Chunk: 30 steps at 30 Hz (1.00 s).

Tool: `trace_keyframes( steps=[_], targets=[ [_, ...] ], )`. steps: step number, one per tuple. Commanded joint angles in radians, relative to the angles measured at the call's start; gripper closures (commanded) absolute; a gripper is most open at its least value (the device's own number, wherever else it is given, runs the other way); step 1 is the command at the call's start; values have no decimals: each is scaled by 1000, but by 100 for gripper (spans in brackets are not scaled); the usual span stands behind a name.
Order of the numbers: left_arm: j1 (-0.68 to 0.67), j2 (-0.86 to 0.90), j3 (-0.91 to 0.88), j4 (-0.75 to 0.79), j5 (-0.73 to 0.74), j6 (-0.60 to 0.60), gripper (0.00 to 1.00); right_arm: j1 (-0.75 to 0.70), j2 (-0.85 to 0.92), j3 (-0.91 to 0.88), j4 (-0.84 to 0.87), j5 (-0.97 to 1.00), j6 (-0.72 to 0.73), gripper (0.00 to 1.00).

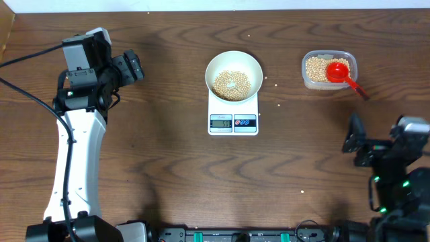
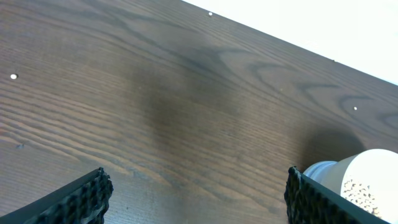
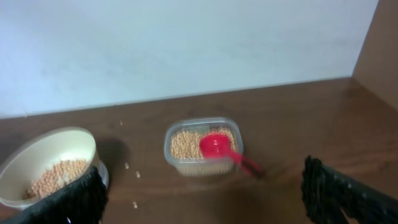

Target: Scoop item into bowl and weigh 50g on scale

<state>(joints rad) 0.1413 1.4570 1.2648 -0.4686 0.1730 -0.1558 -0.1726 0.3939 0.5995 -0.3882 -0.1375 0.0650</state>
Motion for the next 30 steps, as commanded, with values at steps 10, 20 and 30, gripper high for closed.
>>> trace_keyframes(
  steps=[10,20,30],
  targets=[
    [2,-2,9,-2,-9,13,9,198,-269,-369,133,137,51,1],
    [2,-2,9,-3,-10,13,9,252,-373,-558,237,144,82,1],
    [2,-2,9,-3,-9,13,9,287,-389,-561,243,146,-2,1]
  ],
)
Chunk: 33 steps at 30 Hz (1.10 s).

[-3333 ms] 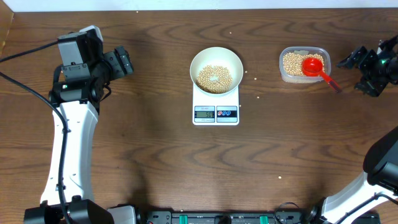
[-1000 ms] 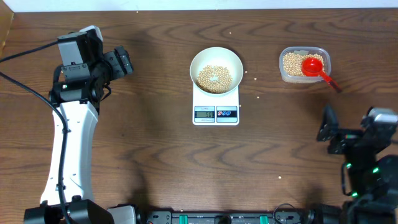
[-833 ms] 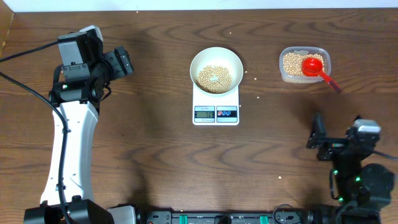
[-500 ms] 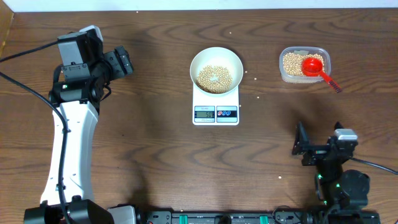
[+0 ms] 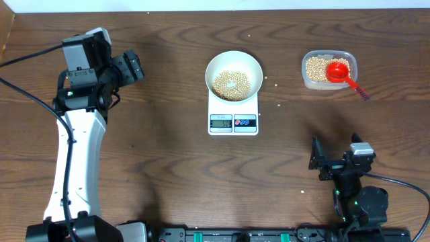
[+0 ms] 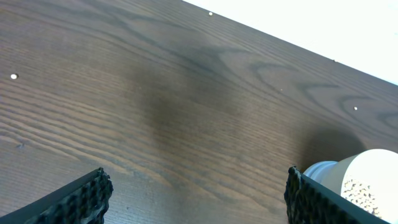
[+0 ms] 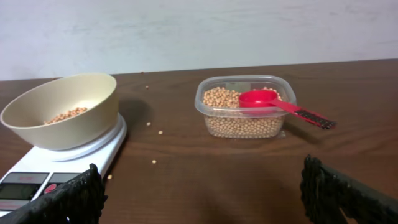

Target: Scoop item into bowl and weigh 50g on scale

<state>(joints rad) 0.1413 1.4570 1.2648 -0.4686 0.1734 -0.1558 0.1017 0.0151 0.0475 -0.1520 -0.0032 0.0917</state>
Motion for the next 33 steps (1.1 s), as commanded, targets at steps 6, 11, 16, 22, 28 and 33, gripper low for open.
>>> trace_keyframes(
  steps=[6,11,16,22,28,33],
  targets=[
    [2,-2,9,-3,-10,13,9,10,-10,-11,13,12,-29,1],
    [2,-2,9,-3,-10,13,9,11,-10,-11,13,12,-29,1],
    [2,-2,9,-3,-10,13,9,11,-10,-11,13,12,-29,1],
    [2,-2,9,-3,-10,13,9,10,-10,-11,13,12,-29,1],
    [2,-2,9,-3,-10,14,9,11,-10,-11,13,12,-29,1],
    [6,-2,9,-3,-10,32,9,11,-10,-11,13,12,-29,1]
  ],
)
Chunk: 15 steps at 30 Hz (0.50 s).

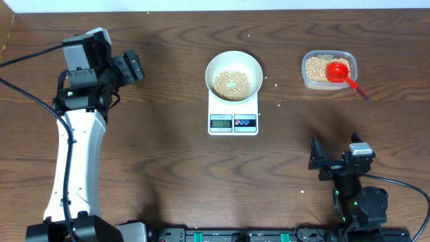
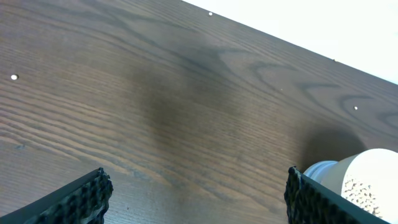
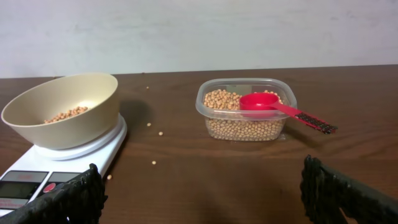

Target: Scoop item into bowl and weigh 50g on scale

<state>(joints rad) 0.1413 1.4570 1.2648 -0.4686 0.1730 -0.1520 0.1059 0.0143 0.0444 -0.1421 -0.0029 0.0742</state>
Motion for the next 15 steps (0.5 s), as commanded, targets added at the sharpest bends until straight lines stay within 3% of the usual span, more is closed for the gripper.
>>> trace_keyframes(
  steps=[1,7,15],
  targets=[
    [6,-2,9,-10,-9,28,9,6,-9,-8,3,12,-12,1],
    [-24,-98,-66,-9,-32,32,9,6,-9,-8,3,12,-12,1],
    [-129,-500,-429,117,-224,34,9,6,-9,-8,3,12,-12,1]
  ],
)
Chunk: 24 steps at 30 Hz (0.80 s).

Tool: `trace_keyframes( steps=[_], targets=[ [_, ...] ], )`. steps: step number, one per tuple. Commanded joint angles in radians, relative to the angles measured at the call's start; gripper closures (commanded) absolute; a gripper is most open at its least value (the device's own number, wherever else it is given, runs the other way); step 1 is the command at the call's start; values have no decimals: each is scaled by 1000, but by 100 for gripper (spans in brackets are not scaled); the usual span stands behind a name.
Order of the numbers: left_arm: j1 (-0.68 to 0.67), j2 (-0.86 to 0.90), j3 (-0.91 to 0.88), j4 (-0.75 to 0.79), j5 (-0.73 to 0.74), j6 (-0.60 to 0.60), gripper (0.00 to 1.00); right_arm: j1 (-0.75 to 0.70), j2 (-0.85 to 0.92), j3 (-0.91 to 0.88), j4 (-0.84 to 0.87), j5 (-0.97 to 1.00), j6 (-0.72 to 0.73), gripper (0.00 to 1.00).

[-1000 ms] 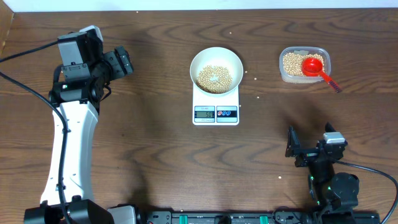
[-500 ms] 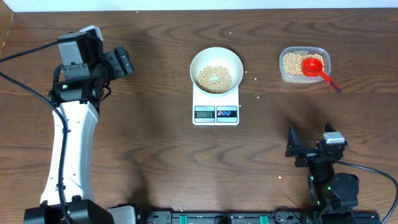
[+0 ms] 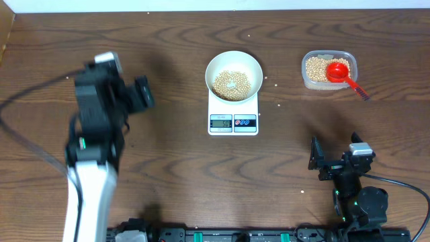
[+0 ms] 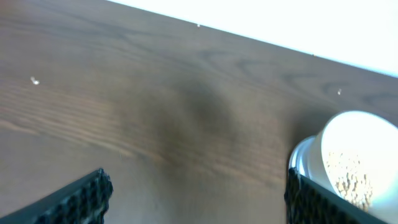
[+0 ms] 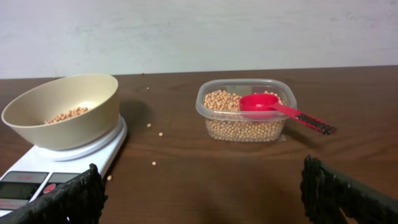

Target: Scoop item into bowl and weigh 50g on scale

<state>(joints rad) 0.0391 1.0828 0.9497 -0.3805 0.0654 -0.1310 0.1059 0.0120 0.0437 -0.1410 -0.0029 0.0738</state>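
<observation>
A cream bowl (image 3: 233,75) holding a layer of beans sits on the white scale (image 3: 233,122) at the table's middle; it also shows in the wrist views (image 4: 351,155) (image 5: 62,109). A clear tub of beans (image 3: 319,69) stands at the back right, and the red scoop (image 3: 341,72) (image 5: 267,104) lies across it with its handle over the right rim. My left gripper (image 3: 143,94) (image 4: 196,196) is open, left of the bowl and apart from it. Low at the front right, my right gripper (image 3: 321,160) (image 5: 202,199) is open, with nothing between its fingers.
A few stray beans (image 5: 160,133) lie on the wood between the scale and the tub. The white wall runs along the table's far edge (image 3: 215,9). Cables and arm bases line the front edge (image 3: 235,235).
My left arm has shifted toward the front and right, bringing its open gripper nearer the scale; more of the bowl now fills its wrist view. The right arm, bowl and scoop are unchanged.
At first my right arm was raised near the right edge, open, with the scoop lying in the tub. It then sat low at the front right facing tub and scale, and stayed there. My left arm held still at the back left until its shift now.
</observation>
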Motion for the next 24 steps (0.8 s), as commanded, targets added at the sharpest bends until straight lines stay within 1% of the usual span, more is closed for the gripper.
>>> trace_keyframes(
  steps=[1,7,12,16,19,24],
  targets=[
    [-31,-174,-157,43,-128,16,9,6,-7,-8,2,12,-11,1],
    [-31,-462,-402,113,-131,93,9,6,-7,-8,2,12,-11,1],
    [-31,-664,-560,167,-179,101,9,6,-7,-8,2,12,-11,1],
    [-30,-770,-654,207,-190,101,9,6,-7,-8,2,12,-11,1],
    [-29,-815,-715,246,-210,101,9,6,-7,-8,2,12,-11,1],
    [-29,-881,-839,386,-235,101,9,6,-7,-8,2,12,-11,1]
  ],
)
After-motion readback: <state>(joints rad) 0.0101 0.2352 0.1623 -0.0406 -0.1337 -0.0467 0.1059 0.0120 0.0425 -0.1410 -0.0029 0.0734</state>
